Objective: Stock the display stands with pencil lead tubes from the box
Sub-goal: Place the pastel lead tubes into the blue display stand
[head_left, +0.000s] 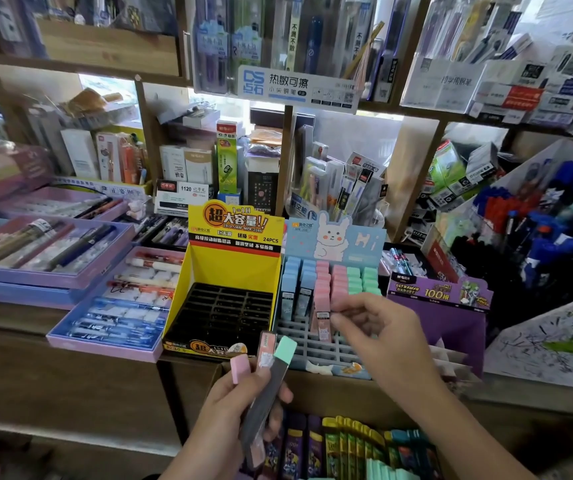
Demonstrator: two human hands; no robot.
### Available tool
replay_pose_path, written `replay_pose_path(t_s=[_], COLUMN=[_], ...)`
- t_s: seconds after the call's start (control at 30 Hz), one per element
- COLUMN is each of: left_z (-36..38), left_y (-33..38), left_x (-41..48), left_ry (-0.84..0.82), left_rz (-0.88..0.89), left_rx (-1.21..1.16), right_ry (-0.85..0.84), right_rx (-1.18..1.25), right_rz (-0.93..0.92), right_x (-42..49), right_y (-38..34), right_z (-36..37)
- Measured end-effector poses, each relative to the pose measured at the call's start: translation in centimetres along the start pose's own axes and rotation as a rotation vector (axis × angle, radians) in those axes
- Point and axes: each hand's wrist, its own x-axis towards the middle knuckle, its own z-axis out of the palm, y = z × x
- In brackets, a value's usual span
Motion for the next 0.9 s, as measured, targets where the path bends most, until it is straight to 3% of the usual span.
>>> replay_pose_path(t_s=[0.13, 0.3, 0.77, 0.9], left_z=[0.0, -0.2, -0.3, -0.7], left_y=[0.0, -0.2, -0.1, -0.3], left_x=[0.0, 0.0, -0.1, 0.0], left_ry=[-0.017, -0.047, -0.079, 0.026], left_rz=[0.049, 0.068, 0.093, 0.027], left_rx=[0.005, 0.034, 0.209, 0.138], right_ry=[-0.175, -0.249, -0.31, -0.246], right_rx=[0.136, 0.336, 0.337, 0.291], right_rz=[0.211, 0.361, 0.422, 0.381], right_x=[-1.1, -1.4, -1.7, -0.9], right_y=[-0.2, -0.2, -0.3, -0.6], right_z=[1.9, 3.5, 2.4, 0.2])
